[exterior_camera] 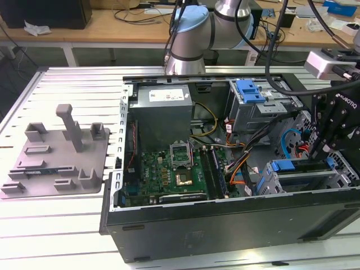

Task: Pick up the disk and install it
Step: 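Insert the first disk wire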

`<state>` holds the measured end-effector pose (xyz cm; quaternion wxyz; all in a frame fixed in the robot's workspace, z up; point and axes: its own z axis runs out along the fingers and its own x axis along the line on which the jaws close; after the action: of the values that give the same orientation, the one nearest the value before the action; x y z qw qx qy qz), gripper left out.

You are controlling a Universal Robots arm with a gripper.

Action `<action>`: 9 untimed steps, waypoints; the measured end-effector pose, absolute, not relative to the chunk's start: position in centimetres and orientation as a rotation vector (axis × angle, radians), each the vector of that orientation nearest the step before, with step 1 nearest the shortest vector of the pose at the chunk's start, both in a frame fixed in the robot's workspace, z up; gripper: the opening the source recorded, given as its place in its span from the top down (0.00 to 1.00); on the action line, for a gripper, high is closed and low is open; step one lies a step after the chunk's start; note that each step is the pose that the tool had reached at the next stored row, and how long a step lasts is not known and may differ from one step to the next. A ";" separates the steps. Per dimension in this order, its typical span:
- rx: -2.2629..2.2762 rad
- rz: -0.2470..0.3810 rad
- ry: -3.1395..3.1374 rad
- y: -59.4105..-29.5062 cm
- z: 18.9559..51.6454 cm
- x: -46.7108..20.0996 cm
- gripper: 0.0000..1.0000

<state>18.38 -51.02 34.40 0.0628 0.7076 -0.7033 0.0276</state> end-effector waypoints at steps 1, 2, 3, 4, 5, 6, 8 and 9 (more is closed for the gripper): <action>2.138 0.084 -2.125 -51.0 34.4 18.4 0.84; 2.138 0.084 -2.125 -51.0 34.4 18.4 0.84; 2.138 0.084 -2.125 -51.1 34.4 18.4 0.84; 2.138 0.084 -2.125 -51.1 34.4 18.4 0.84; 2.138 0.084 -2.125 -51.1 34.4 18.4 0.84; 2.138 0.084 -2.125 -51.1 34.4 18.4 0.84; 2.138 0.084 -2.125 -51.1 34.3 18.4 0.84; 2.138 0.084 -2.125 -51.1 34.3 18.4 0.84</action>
<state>18.39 -51.07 34.27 0.0630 0.7075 -0.7033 0.0277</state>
